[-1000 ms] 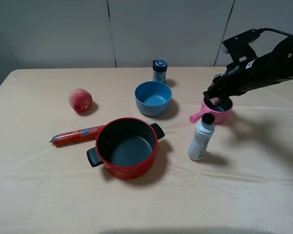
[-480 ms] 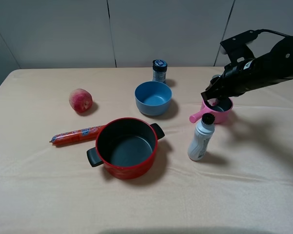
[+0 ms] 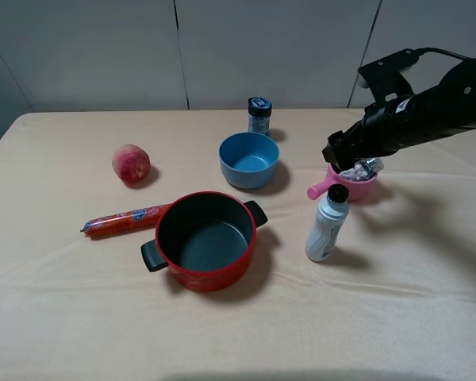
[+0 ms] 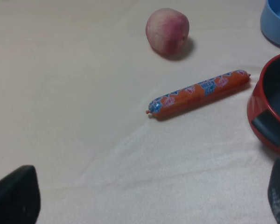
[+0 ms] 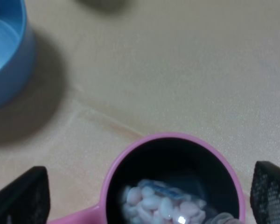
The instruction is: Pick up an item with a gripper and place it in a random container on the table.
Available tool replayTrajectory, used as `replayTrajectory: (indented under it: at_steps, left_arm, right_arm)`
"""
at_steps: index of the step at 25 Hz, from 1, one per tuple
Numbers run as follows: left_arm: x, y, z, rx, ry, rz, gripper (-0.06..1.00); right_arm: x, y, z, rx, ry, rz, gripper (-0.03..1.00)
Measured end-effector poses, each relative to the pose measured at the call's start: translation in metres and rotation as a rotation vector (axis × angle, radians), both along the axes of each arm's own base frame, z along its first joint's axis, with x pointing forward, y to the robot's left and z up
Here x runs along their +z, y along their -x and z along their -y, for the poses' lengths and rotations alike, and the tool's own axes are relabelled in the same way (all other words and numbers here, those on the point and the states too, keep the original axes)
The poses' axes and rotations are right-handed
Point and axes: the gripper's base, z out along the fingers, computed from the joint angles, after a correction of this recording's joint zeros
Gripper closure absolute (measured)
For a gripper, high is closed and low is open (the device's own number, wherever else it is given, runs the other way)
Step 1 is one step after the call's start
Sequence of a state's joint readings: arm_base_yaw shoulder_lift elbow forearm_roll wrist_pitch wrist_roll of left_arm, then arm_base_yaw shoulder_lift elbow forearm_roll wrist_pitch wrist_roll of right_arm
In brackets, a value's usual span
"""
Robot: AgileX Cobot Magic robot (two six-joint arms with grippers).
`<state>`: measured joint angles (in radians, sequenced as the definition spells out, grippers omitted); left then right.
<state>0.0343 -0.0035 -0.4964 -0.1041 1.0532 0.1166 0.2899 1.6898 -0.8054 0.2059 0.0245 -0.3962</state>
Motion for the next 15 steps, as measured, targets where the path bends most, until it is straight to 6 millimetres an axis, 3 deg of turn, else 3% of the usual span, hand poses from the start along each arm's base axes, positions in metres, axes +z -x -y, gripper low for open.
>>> replayTrajectory:
  at_steps: [15]
  left_arm:
    - [0.0, 0.0, 0.0, 0.0, 0.0, 0.0, -0.05]
  right_arm:
    - [0.0041, 0.0011, 0.0002, -0.001, -0.005, 0.006, 0.28]
